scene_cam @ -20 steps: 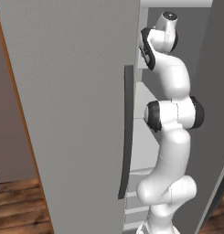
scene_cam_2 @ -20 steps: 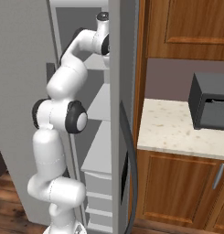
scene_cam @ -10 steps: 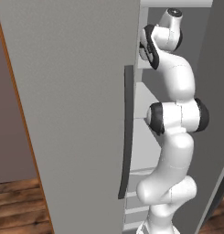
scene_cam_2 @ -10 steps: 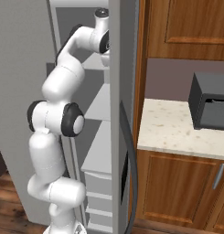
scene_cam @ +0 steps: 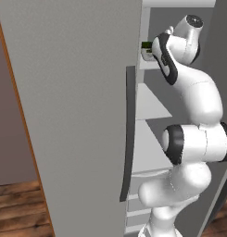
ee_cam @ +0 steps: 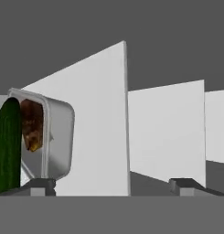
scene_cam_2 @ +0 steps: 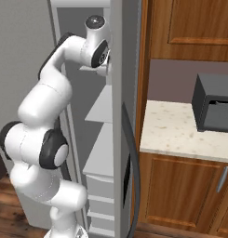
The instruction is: Take the sweet potato and cucumber out of the freezer and place them in the tupperware container on the counter. Then put the tupperware containing the vegetables back in the freezer.
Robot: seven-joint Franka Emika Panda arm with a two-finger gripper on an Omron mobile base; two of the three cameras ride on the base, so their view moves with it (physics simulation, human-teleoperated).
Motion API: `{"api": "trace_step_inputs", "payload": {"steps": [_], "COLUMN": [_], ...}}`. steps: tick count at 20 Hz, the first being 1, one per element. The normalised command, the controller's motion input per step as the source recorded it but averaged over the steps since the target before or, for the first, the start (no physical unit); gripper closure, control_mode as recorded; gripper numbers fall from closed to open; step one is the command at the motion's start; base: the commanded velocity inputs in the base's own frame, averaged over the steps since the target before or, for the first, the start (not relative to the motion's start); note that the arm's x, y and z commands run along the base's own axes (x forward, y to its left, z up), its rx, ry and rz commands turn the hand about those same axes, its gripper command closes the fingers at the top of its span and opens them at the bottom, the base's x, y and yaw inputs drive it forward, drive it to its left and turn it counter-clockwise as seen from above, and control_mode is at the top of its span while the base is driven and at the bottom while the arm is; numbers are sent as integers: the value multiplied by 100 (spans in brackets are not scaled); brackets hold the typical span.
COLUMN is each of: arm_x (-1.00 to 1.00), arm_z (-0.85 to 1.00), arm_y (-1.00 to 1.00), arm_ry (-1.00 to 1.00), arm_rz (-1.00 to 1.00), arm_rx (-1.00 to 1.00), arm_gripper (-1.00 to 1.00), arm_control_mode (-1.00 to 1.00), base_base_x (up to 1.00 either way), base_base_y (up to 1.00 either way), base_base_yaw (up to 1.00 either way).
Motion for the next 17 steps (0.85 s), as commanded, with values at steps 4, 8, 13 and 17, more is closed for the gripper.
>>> {"api": "trace_step_inputs", "payload": {"steps": [4, 8, 13, 17], "arm_x": [-100, -100, -100, -100], "arm_z": [-1, -5, -5, -9], "arm_y": [22, 29, 25, 33], "arm_ry": [-20, -7, -2, 0], "arm_rz": [0, -2, -7, -10], "arm_rx": [0, 0, 0, 0], "arm_gripper": [-100, -100, -100, -100], "arm_control_mode": [-100, -100, -100, -100], "base_base_x": [0, 0, 0, 0], "base_base_y": [0, 0, 0, 0], "base_base_yaw": [0, 0, 0, 0]}}
